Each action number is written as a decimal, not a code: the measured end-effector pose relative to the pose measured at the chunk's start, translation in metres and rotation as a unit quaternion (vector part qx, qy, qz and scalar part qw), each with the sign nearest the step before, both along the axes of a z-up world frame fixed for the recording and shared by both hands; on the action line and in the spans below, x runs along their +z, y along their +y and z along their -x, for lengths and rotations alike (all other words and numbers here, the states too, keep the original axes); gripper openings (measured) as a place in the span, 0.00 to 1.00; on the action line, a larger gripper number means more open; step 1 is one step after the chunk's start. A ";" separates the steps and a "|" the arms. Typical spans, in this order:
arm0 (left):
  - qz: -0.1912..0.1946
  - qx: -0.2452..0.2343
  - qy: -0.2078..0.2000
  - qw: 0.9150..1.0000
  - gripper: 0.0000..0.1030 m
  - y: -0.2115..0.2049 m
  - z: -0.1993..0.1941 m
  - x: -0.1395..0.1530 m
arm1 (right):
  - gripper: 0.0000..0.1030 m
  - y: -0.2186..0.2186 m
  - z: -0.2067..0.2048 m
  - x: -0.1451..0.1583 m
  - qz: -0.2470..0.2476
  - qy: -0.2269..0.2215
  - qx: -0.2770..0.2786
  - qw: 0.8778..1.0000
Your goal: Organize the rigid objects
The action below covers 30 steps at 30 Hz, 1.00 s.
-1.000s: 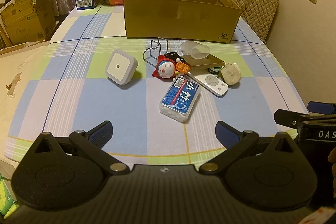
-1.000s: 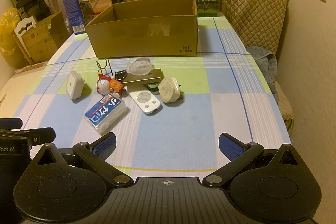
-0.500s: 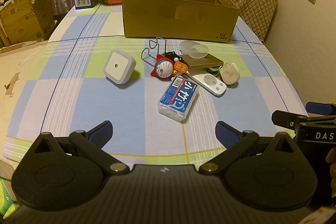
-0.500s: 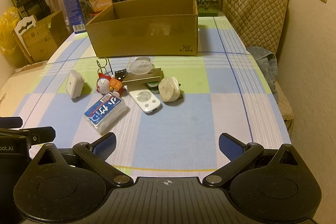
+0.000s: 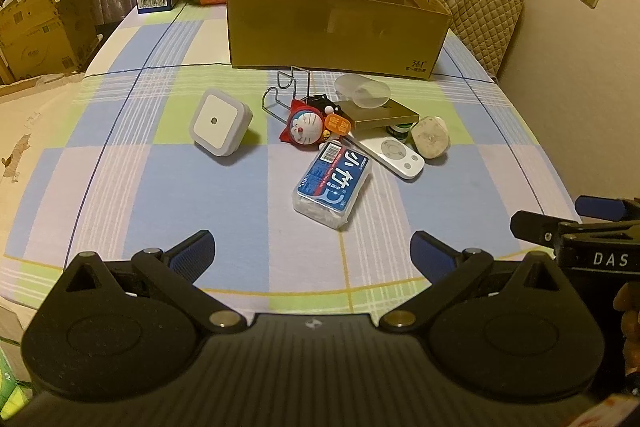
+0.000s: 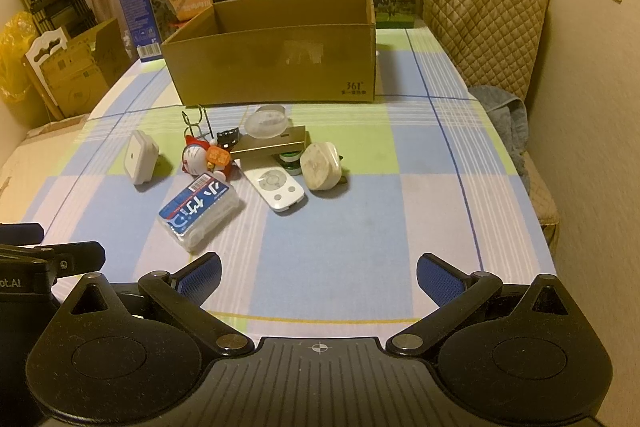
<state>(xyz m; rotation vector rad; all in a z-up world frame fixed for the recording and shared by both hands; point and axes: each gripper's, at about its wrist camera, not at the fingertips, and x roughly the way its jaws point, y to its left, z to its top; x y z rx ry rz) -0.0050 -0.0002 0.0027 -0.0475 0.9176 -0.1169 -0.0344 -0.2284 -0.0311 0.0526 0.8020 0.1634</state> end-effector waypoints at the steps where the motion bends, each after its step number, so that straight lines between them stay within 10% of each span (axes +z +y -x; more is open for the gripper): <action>1: 0.001 0.000 0.001 1.000 0.99 0.000 0.000 0.000 | 0.98 0.000 0.000 0.000 0.000 0.000 0.000 1.000; 20: 0.002 -0.013 0.012 1.000 0.99 0.001 -0.006 -0.008 | 0.98 -0.004 -0.003 -0.006 0.001 0.006 -0.001 1.000; 30: -0.013 -0.094 0.002 0.996 0.99 -0.006 -0.035 -0.021 | 0.98 -0.011 -0.018 -0.011 0.003 -0.001 0.004 1.000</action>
